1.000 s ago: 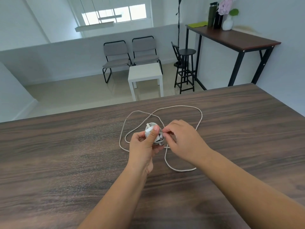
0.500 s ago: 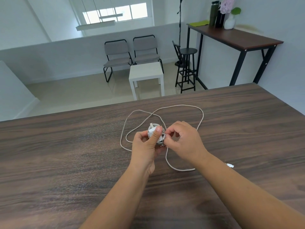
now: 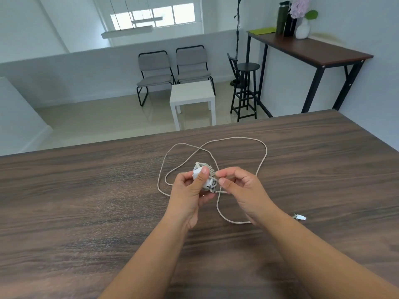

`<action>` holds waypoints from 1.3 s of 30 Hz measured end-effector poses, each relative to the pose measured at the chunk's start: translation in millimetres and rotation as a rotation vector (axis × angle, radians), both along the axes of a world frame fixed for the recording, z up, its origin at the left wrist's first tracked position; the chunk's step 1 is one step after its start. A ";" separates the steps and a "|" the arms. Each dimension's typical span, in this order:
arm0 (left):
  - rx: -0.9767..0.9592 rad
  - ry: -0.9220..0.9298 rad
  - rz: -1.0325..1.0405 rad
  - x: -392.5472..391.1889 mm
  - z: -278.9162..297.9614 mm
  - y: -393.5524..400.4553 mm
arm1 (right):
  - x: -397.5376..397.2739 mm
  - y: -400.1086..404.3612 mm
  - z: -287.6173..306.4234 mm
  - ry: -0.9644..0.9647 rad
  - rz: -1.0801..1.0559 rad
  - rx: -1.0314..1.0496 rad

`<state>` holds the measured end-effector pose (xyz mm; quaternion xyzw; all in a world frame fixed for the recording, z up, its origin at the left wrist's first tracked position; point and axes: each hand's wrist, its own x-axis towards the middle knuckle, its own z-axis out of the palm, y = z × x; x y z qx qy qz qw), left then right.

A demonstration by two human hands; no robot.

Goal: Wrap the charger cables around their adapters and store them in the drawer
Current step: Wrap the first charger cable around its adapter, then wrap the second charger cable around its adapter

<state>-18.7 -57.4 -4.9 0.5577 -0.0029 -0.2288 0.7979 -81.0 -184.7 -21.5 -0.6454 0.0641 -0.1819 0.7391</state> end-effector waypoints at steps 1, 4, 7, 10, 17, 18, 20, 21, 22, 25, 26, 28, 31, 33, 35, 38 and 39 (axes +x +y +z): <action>0.029 -0.024 0.010 0.5 -2.5 3.6 | 0.5 -0.3 0.4 0.025 -0.021 0.011; 0.391 -0.308 0.017 3.8 -15.7 26.4 | -2.3 -6.1 -3.2 0.097 -0.091 0.012; 0.953 -0.719 -0.119 7.3 -26.1 55.1 | -8.1 -14.8 -10.9 0.155 -0.112 -0.043; 1.210 -0.981 -0.166 7.1 -30.9 64.9 | -9.6 -22.1 -18.8 0.203 -0.116 -0.104; 1.143 -1.188 -0.249 1.1 -70.0 86.5 | -9.8 -15.9 -41.9 0.286 -0.066 -0.279; 1.087 -1.184 -0.248 0.2 -74.2 88.5 | -9.4 -16.0 -43.2 0.292 -0.055 -0.302; 0.994 -1.140 -0.250 -2.2 -78.0 91.6 | -8.1 -17.5 -44.0 0.302 -0.024 -0.343; 0.957 -1.104 -0.264 -3.4 -77.3 92.5 | -7.5 -18.8 -43.9 0.309 -0.001 -0.353; 0.915 -1.048 -0.286 -4.4 -76.0 93.3 | -7.0 -20.5 -43.8 0.315 0.028 -0.350; 0.737 -0.793 -0.259 -2.2 -66.9 94.6 | -2.9 -26.6 -41.5 0.318 0.069 -0.327; 0.687 -0.716 -0.203 2.5 -62.2 93.9 | -0.5 -28.9 -41.1 0.311 0.065 -0.334; 0.693 -0.579 -0.115 16.4 -52.8 91.3 | 5.2 -32.2 -40.1 0.308 0.052 -0.357; 0.998 -0.491 -0.216 39.2 -49.4 85.3 | 14.8 -33.2 -39.9 0.309 0.058 -0.354; 1.144 -0.500 -0.317 44.2 -54.6 79.3 | 21.8 -30.2 -40.8 0.324 0.090 -0.389; 1.176 -0.537 -0.337 60.5 -59.4 67.8 | 44.4 -31.7 -44.4 0.375 0.144 -0.469; 1.072 -0.523 -0.352 62.3 -62.6 63.6 | 51.3 -23.1 -44.9 0.412 0.241 -0.634; 1.015 -0.489 -0.362 62.4 -63.7 62.1 | 51.6 -20.8 -44.2 0.408 0.257 -0.652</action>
